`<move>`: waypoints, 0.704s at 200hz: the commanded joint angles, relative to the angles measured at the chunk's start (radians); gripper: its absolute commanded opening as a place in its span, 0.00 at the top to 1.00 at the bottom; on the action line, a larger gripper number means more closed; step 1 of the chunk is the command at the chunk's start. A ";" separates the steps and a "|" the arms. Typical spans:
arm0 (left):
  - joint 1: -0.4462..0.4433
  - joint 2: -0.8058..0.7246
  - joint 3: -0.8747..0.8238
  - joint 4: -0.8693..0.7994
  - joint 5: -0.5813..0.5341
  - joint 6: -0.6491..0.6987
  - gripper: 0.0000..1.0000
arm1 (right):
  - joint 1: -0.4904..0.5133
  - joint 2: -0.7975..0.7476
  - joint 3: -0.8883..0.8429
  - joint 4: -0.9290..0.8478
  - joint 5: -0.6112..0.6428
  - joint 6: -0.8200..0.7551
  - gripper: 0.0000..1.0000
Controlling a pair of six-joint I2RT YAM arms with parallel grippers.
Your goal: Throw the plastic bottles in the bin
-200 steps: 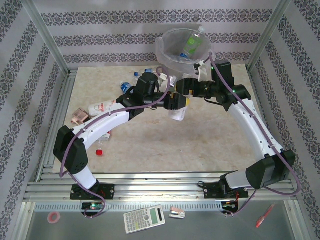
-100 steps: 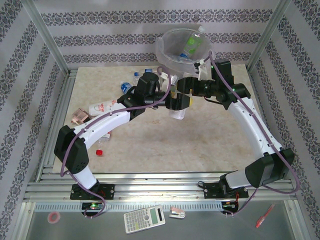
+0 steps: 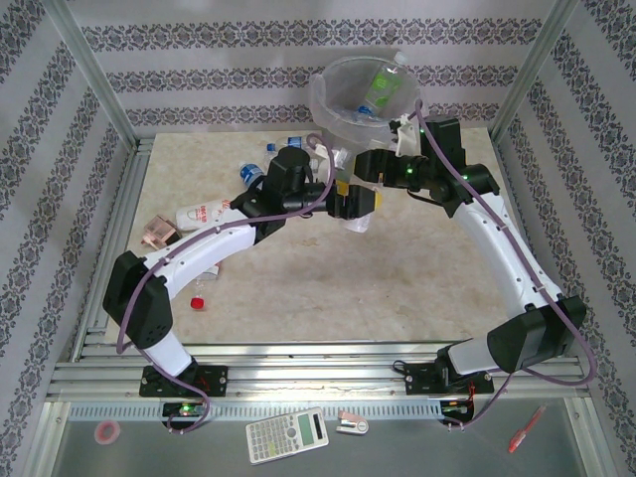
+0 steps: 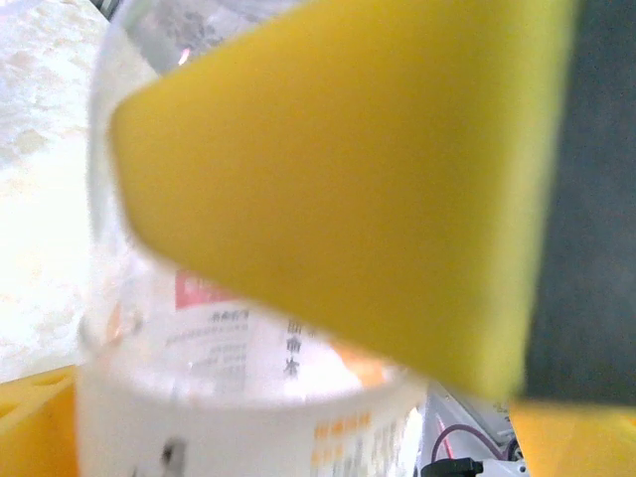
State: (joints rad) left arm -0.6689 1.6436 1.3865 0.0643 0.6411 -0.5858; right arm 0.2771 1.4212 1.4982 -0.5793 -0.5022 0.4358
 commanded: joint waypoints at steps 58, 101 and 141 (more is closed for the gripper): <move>0.049 -0.114 -0.143 0.131 -0.073 -0.065 0.00 | -0.042 -0.012 0.109 0.024 0.106 -0.021 0.61; 0.087 -0.163 -0.231 0.173 -0.121 -0.110 0.00 | -0.060 -0.007 0.162 0.045 0.122 -0.039 0.61; 0.110 -0.202 -0.273 0.139 -0.181 -0.103 0.00 | -0.077 0.009 0.230 0.079 0.121 -0.042 0.62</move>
State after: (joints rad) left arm -0.5739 1.4906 1.1320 0.1665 0.5133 -0.6827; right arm 0.2146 1.4223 1.6642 -0.5621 -0.3988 0.4126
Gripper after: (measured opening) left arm 0.997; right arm 0.609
